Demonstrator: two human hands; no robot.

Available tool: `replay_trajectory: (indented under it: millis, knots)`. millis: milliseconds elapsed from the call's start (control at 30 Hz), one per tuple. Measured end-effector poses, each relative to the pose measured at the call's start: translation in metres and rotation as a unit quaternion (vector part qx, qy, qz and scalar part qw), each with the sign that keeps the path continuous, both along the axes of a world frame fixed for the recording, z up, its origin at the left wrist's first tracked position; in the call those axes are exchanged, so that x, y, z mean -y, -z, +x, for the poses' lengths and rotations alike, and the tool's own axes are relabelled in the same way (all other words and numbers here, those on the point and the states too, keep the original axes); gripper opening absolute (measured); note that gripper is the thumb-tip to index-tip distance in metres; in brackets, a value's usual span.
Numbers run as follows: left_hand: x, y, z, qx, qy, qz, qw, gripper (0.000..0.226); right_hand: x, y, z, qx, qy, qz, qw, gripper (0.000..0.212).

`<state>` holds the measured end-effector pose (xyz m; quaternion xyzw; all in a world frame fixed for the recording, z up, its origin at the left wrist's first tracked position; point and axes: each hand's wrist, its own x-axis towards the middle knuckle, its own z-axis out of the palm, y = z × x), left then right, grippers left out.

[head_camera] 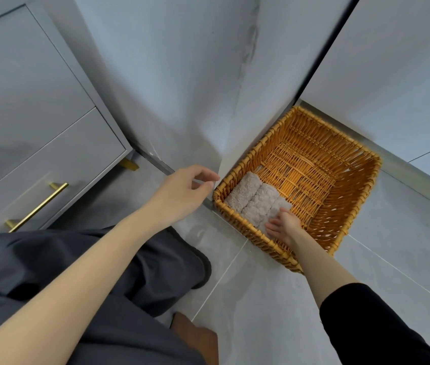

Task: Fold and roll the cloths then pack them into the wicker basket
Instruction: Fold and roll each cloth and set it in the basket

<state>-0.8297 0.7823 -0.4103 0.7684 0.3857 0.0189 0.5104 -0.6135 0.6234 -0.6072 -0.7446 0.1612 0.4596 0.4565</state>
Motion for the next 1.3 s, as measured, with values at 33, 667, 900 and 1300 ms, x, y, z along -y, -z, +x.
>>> replay_trajectory:
  millis: [33, 667, 900, 1300]
  knots:
    - [0.000, -0.002, 0.000, -0.001, 0.001, 0.000, 1.000, 0.022, 0.001, -0.007, 0.000, 0.000, -0.012, 0.003, 1.000, 0.054]
    - [-0.034, -0.112, -0.086, 0.134, -0.103, 0.095, 0.981, 0.017, -0.065, -0.288, -0.136, 0.247, -0.436, 0.264, 0.824, 0.022]
    - [-0.066, -0.183, -0.175, 0.180, -0.217, 0.158, 0.946, 0.021, -0.134, -0.370, -0.194, 0.318, -0.446, 0.330, 0.769, 0.021]
    - [-0.101, -0.237, -0.326, 0.193, -0.403, 0.273, 0.852, 0.021, -0.253, -0.439, -0.312, 0.357, -0.512, 0.401, 0.671, 0.018]
